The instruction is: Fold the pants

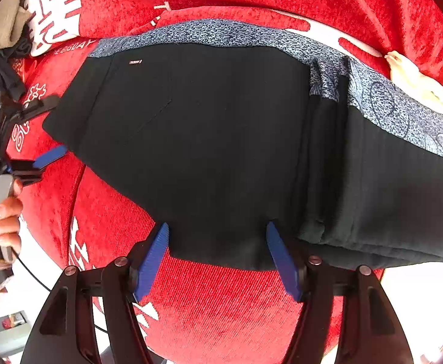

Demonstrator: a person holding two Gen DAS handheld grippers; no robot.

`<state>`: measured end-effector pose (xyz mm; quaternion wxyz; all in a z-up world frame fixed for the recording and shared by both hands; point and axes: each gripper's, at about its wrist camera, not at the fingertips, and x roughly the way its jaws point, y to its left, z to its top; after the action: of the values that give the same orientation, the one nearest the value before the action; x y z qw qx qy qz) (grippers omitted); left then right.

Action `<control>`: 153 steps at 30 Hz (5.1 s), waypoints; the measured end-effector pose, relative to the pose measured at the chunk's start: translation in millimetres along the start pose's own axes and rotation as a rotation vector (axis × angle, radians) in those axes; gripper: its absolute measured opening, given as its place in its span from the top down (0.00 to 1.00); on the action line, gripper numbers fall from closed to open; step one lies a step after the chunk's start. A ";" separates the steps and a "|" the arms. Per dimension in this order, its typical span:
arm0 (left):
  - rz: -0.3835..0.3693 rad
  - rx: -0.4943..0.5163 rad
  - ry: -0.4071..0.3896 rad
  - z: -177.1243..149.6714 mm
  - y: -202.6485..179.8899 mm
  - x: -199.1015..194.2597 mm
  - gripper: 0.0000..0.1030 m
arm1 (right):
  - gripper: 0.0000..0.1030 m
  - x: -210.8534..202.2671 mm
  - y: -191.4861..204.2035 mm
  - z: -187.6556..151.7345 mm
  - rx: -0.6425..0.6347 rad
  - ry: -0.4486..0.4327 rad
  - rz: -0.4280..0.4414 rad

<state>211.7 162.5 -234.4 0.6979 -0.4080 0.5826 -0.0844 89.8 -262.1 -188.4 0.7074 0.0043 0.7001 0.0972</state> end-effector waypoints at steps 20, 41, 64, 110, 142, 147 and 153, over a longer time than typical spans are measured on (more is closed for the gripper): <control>0.040 0.000 -0.046 13.6 -32.7 35.6 0.00 | 0.27 11.7 22.7 7.7 -0.109 0.008 -0.058; 0.831 1.043 -0.316 -80.1 -144.4 64.5 0.71 | 0.22 -31.0 85.4 184.6 -0.068 0.116 0.409; 0.758 1.156 -0.411 -114.0 -203.9 24.4 0.71 | 0.81 -36.7 110.9 188.7 -0.092 0.105 0.543; 0.635 1.246 -0.080 -235.6 -320.6 129.7 0.27 | 0.75 -83.9 -281.2 -61.9 0.459 -0.216 0.325; 0.601 0.894 0.197 -178.2 -254.7 112.2 0.13 | 0.54 -96.7 -180.5 -92.6 0.518 -0.075 0.034; 0.605 0.921 0.217 -171.1 -249.7 99.6 0.13 | 0.45 -102.4 -143.5 -95.8 0.505 -0.092 0.058; 0.614 0.928 0.216 -165.5 -243.4 98.9 0.13 | 0.44 -98.4 -122.1 -104.0 0.504 -0.093 0.102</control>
<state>183.1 -133.0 -143.5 0.7331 0.1404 0.6444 -0.1662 2.7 -409.5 -110.5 0.7098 0.2201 0.6677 -0.0452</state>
